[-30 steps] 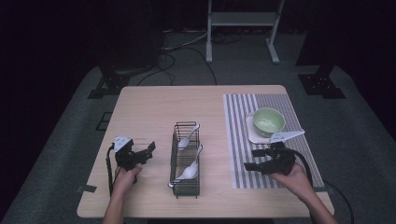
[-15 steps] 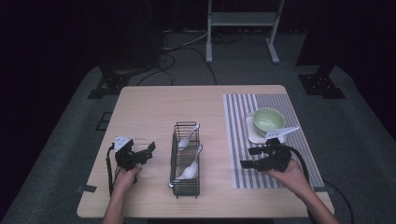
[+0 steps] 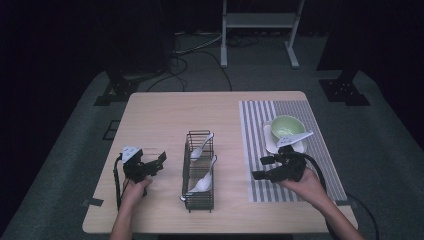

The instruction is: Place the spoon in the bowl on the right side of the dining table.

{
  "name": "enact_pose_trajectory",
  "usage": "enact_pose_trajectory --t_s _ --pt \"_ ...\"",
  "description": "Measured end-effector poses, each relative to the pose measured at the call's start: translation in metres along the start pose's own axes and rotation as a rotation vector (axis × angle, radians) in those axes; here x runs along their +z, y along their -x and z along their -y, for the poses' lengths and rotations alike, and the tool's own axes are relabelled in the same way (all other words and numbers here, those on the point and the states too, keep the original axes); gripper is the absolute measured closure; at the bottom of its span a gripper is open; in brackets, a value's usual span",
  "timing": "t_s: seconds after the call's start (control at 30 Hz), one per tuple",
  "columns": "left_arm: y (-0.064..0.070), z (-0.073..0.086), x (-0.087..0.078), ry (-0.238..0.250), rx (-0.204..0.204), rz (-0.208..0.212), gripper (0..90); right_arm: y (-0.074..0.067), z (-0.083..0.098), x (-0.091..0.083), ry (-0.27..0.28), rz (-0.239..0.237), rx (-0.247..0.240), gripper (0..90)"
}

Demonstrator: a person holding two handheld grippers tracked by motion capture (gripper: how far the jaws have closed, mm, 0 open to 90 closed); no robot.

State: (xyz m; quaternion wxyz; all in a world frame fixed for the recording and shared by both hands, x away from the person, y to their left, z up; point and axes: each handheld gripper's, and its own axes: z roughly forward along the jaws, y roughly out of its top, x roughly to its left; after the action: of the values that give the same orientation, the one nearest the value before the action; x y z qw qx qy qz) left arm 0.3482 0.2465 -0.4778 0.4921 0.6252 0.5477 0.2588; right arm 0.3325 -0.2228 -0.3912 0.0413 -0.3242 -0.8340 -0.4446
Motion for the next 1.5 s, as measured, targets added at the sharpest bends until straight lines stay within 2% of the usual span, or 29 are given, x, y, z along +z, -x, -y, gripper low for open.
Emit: enact_pose_trajectory --t_s 0.4,1.0,1.5 --pt "-0.001 0.000 0.000 0.002 -0.004 0.004 0.0 -0.010 -0.014 0.007 -0.035 -0.007 -0.031 18.6" --pt "-0.001 0.000 0.000 0.002 -0.005 0.004 0.0 -0.016 -0.028 0.009 -0.050 -0.036 -0.045 17.9" --pt "0.000 0.000 0.000 0.002 -0.003 0.004 0.0 -0.022 -0.040 0.018 -0.089 -0.057 -0.061 17.8"
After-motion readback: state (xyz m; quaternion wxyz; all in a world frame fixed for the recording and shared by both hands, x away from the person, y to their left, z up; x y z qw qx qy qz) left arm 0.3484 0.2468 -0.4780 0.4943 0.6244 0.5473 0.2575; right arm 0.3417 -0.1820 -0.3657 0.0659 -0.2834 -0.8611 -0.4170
